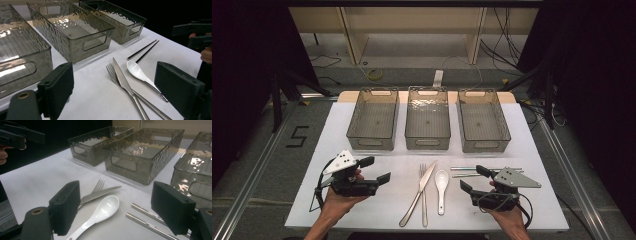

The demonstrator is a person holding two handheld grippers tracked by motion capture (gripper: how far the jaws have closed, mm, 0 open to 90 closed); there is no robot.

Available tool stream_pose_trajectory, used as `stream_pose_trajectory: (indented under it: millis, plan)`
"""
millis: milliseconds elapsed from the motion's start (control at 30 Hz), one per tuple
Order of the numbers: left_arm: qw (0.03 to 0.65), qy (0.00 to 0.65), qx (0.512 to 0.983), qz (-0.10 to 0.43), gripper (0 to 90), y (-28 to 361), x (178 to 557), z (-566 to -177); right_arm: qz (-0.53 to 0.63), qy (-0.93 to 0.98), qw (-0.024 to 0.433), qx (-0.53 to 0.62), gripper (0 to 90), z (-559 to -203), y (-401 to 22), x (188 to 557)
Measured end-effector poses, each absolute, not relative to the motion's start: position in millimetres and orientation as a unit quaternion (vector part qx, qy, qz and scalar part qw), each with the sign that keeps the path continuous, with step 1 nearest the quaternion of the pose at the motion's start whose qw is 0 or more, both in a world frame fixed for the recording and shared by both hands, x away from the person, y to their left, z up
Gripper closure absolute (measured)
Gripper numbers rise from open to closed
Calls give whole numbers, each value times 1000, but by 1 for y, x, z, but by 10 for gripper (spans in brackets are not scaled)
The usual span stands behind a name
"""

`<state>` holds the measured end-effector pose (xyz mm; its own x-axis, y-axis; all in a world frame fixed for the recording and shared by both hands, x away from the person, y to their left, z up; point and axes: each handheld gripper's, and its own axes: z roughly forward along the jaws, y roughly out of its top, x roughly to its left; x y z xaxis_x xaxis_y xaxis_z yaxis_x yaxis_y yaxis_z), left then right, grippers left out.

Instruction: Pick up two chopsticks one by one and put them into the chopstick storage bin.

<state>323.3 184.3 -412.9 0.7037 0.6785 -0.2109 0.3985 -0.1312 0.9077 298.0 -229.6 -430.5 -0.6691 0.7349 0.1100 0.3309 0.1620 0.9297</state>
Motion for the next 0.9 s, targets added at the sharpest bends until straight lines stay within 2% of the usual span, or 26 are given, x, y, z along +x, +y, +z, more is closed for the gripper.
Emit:
stream_pose_trajectory:
  millis: [433,500,667,900]
  plan:
    - [545,364,745,125,154,184,324,-414,493,777,180,347,258,-417,-238,312]
    - [543,364,746,126,154,184,324,-414,466,802,160,337,268,-412,-242,321]
    - [540,364,747,130,153,183,325,-414,413,835,160,325,269,-407,-244,336]
    - [539,366,748,128,154,184,326,-414,345,872,128,322,273,-407,-248,361]
